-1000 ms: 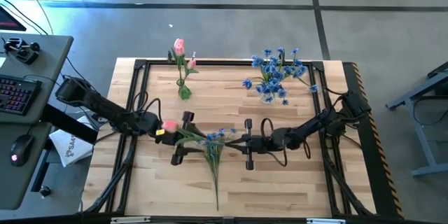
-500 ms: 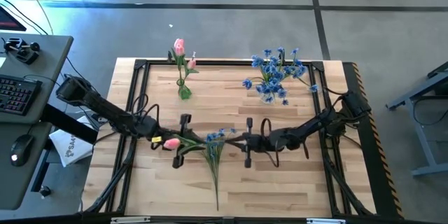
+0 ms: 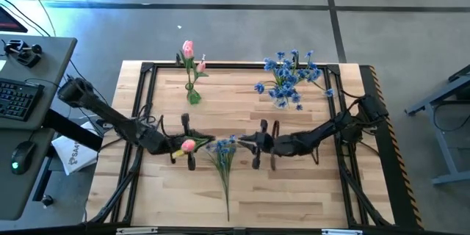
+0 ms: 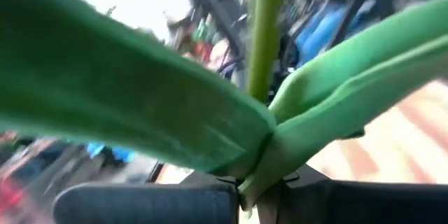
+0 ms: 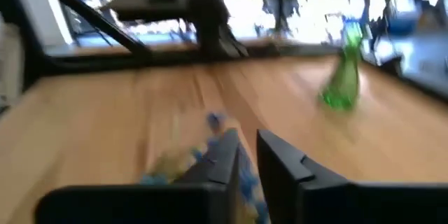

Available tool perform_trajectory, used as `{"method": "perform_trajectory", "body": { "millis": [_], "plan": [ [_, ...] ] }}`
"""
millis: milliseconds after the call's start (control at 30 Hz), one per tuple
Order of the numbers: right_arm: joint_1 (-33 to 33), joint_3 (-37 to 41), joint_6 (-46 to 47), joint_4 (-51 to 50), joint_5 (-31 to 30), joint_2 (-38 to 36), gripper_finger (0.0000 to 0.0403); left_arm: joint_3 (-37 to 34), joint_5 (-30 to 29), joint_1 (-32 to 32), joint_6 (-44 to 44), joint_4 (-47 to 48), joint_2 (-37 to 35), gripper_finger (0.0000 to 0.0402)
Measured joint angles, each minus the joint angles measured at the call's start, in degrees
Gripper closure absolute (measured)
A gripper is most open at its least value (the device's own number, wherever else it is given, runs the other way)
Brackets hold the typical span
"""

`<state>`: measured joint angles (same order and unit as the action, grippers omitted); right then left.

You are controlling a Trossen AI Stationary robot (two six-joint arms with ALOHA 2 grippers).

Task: Sort flowers into vase by color
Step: Put the pink tulip into the green vase

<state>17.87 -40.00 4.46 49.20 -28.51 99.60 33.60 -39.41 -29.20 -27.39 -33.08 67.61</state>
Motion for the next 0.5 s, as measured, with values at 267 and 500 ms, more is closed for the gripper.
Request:
{"method": "perform_trajectory", "body": {
  "millis": [267, 500],
  "plan": [
    [-5.5, 0.0, 16.5, -15.8, 0.0, 0.0, 0.0285, 17.8, -11.7, 1.0, 20.3, 49.8, -2.5, 0.04],
    [-6.4, 0.0, 18.6, -16.8, 0.0, 0.4, 0.027, 30.9, -12.8, 6.6, 39.8, 83.7, -2.4, 0.04]
  ]
}}
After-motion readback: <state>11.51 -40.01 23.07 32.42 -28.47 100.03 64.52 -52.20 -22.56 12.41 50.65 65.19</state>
